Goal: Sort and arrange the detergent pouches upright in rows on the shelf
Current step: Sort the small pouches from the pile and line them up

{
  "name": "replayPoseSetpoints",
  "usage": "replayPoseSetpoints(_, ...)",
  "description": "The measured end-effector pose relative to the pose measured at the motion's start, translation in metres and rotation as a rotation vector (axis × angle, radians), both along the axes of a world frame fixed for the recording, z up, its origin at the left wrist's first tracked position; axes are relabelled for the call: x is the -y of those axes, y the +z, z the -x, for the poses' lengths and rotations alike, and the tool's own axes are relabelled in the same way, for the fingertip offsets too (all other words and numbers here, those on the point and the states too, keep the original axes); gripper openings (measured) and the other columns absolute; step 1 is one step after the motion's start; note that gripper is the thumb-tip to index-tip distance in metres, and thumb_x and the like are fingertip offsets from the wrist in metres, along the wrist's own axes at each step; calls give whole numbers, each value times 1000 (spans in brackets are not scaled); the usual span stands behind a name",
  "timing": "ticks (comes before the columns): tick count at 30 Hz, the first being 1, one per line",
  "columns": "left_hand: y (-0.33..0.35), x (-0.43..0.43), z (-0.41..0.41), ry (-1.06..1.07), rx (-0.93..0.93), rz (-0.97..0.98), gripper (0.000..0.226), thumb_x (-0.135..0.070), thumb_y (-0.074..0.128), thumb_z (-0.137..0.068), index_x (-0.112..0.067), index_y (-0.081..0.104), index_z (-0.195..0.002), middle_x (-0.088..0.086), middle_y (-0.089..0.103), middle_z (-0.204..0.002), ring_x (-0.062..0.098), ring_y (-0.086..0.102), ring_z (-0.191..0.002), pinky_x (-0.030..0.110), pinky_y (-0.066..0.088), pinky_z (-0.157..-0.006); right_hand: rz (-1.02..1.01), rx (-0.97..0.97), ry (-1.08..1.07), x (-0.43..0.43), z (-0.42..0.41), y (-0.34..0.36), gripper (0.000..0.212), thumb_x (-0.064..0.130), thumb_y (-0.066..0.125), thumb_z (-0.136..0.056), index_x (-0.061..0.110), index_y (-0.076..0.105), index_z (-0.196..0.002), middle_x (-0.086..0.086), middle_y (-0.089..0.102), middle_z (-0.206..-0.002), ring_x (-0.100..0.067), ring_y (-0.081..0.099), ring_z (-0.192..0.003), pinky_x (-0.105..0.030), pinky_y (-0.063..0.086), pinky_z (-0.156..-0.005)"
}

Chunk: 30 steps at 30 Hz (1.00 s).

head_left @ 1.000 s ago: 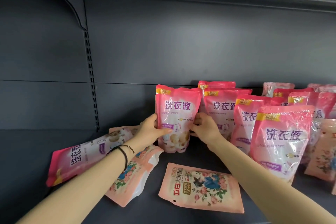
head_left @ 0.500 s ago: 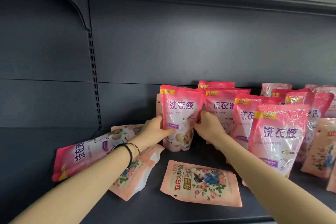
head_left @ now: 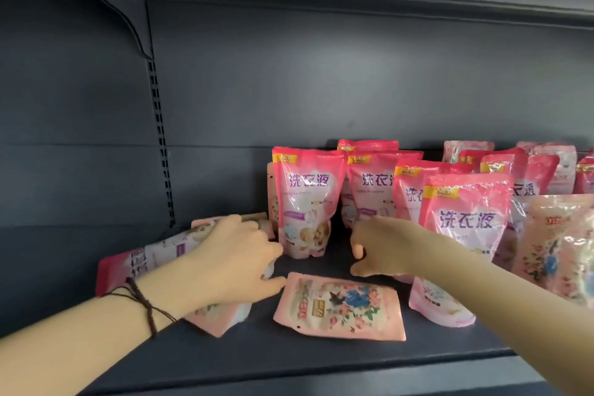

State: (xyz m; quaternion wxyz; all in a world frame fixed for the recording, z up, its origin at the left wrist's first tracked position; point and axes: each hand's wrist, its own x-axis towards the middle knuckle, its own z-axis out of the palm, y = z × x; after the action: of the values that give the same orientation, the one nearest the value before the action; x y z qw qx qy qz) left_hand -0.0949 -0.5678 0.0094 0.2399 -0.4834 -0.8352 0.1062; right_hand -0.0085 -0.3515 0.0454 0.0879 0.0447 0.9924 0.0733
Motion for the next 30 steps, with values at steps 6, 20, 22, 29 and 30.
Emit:
replayPoseSetpoints(6,-32,-6,-57,192,167,-149,45,-62,32,-88,-24,54,-77,-13,43,-76,13,51,-70,29,36,-59,58,32,77,0,-17,-16,43,45,52,-94,10,65,-114,-6,66,-112,-25,64,-100,-41,54,-88)
replayPoseSetpoints(20,-84,-35,-67,435,625,-867,28,-20,58,-92,-27,54,-120,-8,61,-99,2,58,-84,14,44,-61,451,-60,-82,-4,31,-69,28,27,47,-98,6,57,-82,-4,53,-74,-13,47,-60,-24,38,-54)
replayPoseSetpoints(22,-81,-35,-65,364,646,-992,26,-17,59,-91,-28,56,-115,-10,61,-87,-1,58,-77,11,42,-56,581,-140,-94,-9,29,-68,26,21,49,-97,2,65,-92,-6,60,-83,-15,53,-68,-24,44,-60)
replayPoseSetpoints(29,-45,-39,-52,32,868,-1640,18,-13,62,-90,-28,65,-98,-10,71,-88,1,67,-81,16,53,-59,1321,-540,-134,-10,16,-61,19,16,46,-100,12,61,-89,-18,69,-97,-31,69,-90,-43,56,-83)
replayPoseSetpoints(30,-41,-42,-50,-11,936,-1708,14,-15,62,-90,-27,65,-98,-11,72,-88,-1,67,-79,15,52,-57,1439,-590,-123,-7,17,-61,20,16,45,-101,11,59,-88,-18,68,-96,-31,69,-88,-46,56,-82)
